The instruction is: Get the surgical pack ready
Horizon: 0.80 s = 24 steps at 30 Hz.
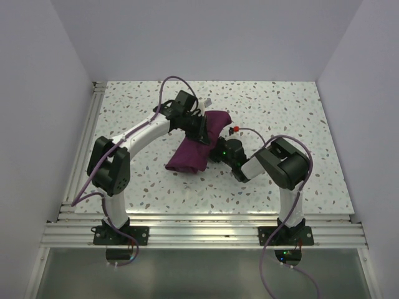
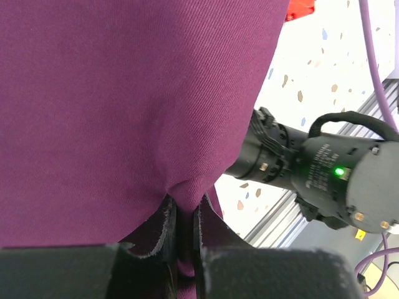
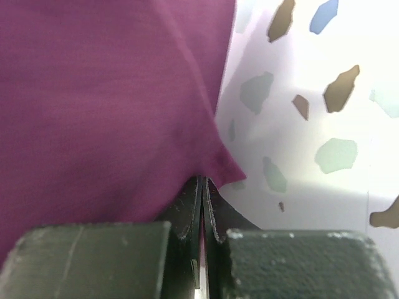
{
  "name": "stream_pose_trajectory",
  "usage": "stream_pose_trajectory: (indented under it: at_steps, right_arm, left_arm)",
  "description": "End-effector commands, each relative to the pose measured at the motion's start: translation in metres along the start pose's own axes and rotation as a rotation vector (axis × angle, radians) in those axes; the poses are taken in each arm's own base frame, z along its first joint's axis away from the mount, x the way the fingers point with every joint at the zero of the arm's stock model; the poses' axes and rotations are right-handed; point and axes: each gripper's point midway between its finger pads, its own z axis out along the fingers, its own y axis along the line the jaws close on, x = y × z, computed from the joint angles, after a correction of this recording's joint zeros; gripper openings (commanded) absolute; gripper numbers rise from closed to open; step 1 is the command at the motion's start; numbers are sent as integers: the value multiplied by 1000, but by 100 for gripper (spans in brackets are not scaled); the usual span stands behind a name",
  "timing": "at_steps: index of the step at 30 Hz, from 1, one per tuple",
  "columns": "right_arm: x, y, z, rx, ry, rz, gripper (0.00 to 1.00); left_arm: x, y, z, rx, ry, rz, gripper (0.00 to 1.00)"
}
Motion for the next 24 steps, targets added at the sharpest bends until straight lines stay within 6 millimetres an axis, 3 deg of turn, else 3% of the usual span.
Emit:
stream_pose_trajectory:
  at_steps: [1,7,13,24]
  right_arm:
    - [-9,23,10,-86,-33,24,0]
    - [-13,29,16,-97,-44,31,0]
    - [-11,24,14,-79,-38,32,0]
    - [1,-16,1,12,-48,107,0]
  left_arm:
    - [-37,-41,-38,115,-149,99,0]
    - [-38,-45,-44,116,-155,107,0]
    - [-27,-31,-27,104,-128,89,0]
    - [-4,-26,11,134,-73,67,0]
